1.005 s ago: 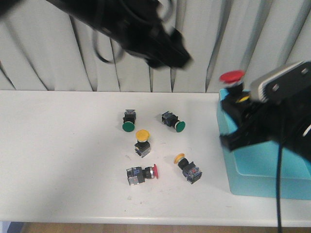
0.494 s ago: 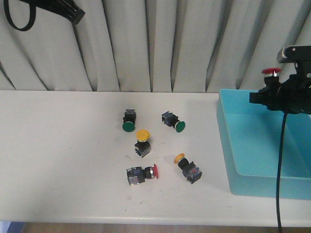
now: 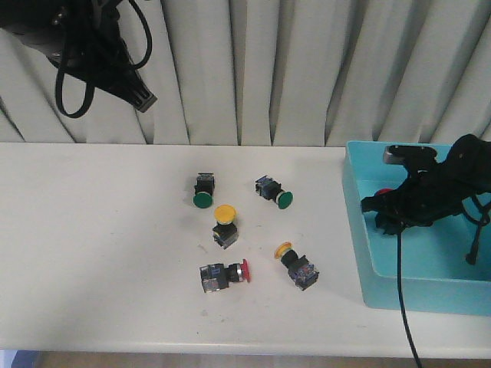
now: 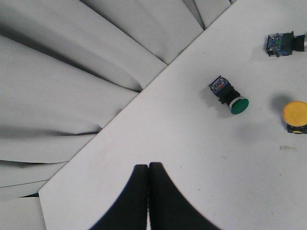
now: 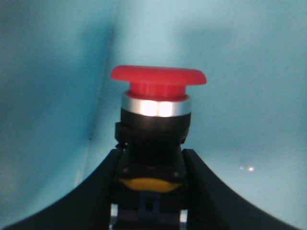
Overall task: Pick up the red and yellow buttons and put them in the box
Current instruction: 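Lower the red button into the blue box and open the right gripper, then reach the left gripper down to the yellow button beside the green one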
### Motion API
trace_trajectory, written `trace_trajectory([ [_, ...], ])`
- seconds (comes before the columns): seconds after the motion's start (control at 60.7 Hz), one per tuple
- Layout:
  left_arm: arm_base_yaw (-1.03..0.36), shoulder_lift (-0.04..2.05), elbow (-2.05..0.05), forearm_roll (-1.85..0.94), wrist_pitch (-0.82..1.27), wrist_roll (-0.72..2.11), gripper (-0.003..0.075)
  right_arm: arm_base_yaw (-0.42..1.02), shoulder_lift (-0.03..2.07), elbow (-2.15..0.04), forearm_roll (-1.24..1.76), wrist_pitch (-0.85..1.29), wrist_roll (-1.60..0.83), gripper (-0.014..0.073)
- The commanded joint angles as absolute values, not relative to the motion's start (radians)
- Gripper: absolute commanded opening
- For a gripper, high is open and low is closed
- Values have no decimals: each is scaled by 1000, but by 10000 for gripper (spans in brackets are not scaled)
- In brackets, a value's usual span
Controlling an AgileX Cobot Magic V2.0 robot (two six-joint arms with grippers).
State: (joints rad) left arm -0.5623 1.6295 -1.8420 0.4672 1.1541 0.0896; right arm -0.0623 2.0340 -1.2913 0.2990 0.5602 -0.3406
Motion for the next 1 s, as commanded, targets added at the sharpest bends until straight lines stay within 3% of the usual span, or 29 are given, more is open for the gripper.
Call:
trace_trajectory([
  [0.0, -563, 1595, -1862, 491, 1069, 57, -6, -65, 2039, -1362, 274, 599, -326, 103],
  [0.099, -563, 1595, -1862, 491, 1038, -25, -6, -65, 2067, -1391, 262, 627, -315, 188],
  [0.329, -563, 1605, -1862, 495, 997, -72, 7, -65, 2057, -1400, 231, 629, -315, 490],
  [0.445, -563, 1605, -1862, 504, 964, -72, 36, -66, 2029, -1400, 229, 644, -313, 580],
  [0.675, -563, 1609, -1862, 503, 892, -72, 189, -66, 1889, -1400, 227, 651, -313, 596],
  [0.988, -563, 1697, -1865, 492, 850, -210, 579, -65, 1640, -1398, 231, 700, -312, 582],
])
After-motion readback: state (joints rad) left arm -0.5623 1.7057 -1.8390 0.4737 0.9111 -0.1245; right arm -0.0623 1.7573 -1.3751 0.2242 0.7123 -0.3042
